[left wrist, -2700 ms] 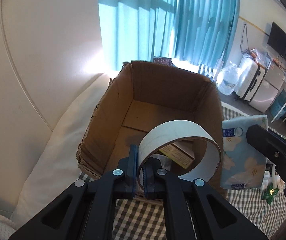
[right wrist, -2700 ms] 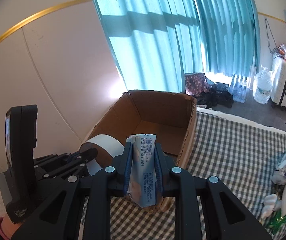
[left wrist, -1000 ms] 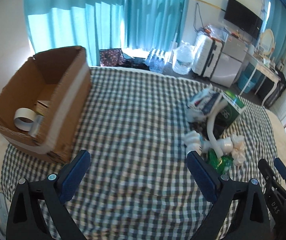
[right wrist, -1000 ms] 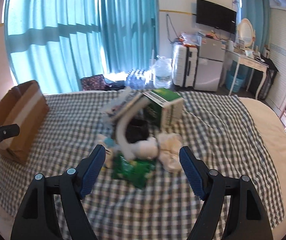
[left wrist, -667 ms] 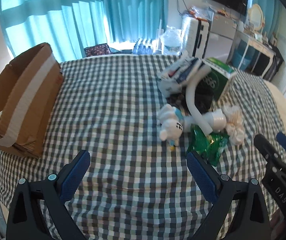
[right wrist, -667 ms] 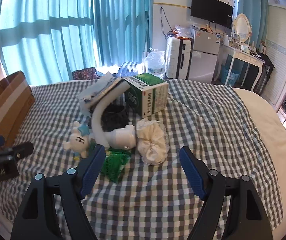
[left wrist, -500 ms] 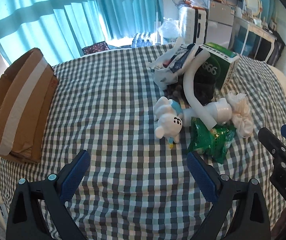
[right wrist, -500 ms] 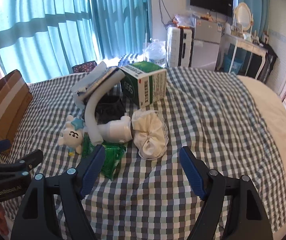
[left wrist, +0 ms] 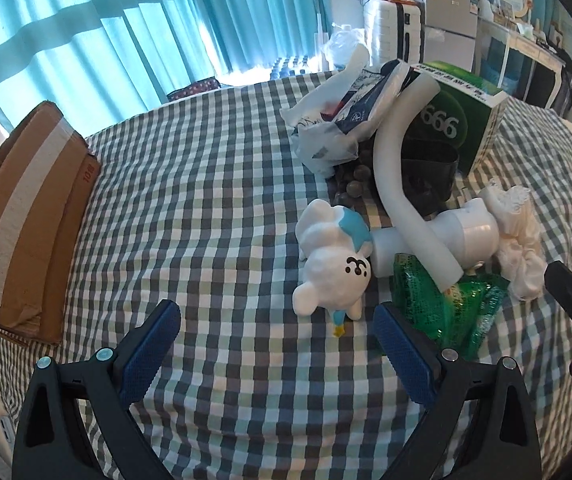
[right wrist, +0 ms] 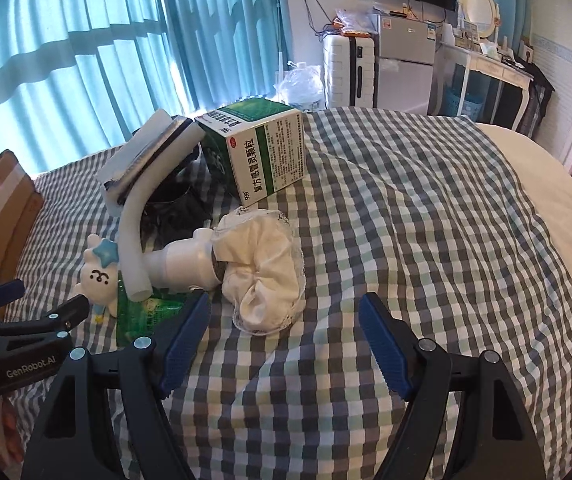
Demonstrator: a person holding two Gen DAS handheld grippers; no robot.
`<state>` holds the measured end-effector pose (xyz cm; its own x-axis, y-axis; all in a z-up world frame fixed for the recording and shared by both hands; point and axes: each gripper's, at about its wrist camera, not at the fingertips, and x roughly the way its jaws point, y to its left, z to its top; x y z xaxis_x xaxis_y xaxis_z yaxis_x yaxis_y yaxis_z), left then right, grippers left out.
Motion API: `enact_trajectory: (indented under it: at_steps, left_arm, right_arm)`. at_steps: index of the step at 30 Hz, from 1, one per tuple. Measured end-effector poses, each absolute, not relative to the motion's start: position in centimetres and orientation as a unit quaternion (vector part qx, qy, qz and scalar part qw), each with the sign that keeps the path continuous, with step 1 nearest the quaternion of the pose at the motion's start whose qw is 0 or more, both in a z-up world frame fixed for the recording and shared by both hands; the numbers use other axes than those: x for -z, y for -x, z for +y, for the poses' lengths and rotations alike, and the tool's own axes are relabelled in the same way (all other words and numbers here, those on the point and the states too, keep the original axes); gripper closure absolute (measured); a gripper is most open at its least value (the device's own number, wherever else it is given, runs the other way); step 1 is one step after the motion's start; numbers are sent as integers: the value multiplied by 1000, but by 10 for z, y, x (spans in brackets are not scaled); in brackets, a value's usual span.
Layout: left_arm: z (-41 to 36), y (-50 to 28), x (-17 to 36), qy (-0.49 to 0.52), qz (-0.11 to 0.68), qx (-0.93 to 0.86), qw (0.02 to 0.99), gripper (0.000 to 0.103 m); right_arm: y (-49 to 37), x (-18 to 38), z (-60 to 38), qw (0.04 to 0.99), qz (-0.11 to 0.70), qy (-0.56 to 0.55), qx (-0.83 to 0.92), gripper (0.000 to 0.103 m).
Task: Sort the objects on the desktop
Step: 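Move both tools back over the pile of items, then grasp the white plush toy with the left tool while the right tool grasps the lace scrunchie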
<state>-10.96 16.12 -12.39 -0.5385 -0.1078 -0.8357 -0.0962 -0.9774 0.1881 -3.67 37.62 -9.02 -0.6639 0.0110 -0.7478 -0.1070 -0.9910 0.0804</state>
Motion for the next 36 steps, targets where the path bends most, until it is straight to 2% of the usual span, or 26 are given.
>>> enact_trajectory:
  at_steps: [9, 19, 24, 25, 26, 27, 28, 30, 31, 32, 33, 34, 36]
  left_arm:
    - [156, 131, 146, -495, -92, 864, 3, 3]
    - [165, 153, 161, -498, -110, 860, -1, 3]
    - [161, 160, 163, -489, -99, 866, -10, 3]
    - [160, 162, 163, -487, -98, 868, -12, 3]
    - [160, 162, 163, -484, -97, 870, -13, 3]
    - [160, 161, 163, -479, -98, 872, -12, 4]
    - [160, 160, 163, -475, -100, 874, -11, 8]
    - [164, 155, 161, -466, -111, 878, -11, 19]
    - [167, 153, 160, -463, -116, 879, -14, 30]
    - [170, 150, 159, -461, -122, 879, -19, 36]
    - [173, 149, 158, -461, -126, 878, -25, 50]
    - [175, 147, 158, -461, -130, 877, -28, 53]
    - [177, 145, 156, -463, -135, 876, -29, 53]
  right_arm:
    - [58, 104, 364, 21, 15, 415, -910, 27]
    - [80, 120, 354, 25, -18, 426, -904, 27]
    - [86, 122, 360, 24, -7, 422, -906, 27]
    - [85, 122, 361, 25, -5, 418, -908, 29]
    - [85, 121, 362, 24, -4, 413, -911, 40]
    - [86, 121, 363, 20, -1, 413, -910, 47]
    - [87, 122, 364, 17, 3, 418, -908, 57]
    - [89, 124, 366, 15, 13, 426, -905, 65]
    - [88, 125, 366, 13, 17, 428, -903, 71]
    - [89, 125, 367, 10, 23, 432, -902, 74]
    - [89, 126, 368, 8, 30, 433, -901, 76]
    - [88, 126, 370, 5, 35, 432, -901, 79]
    - [88, 125, 371, 8, 40, 434, -900, 81]
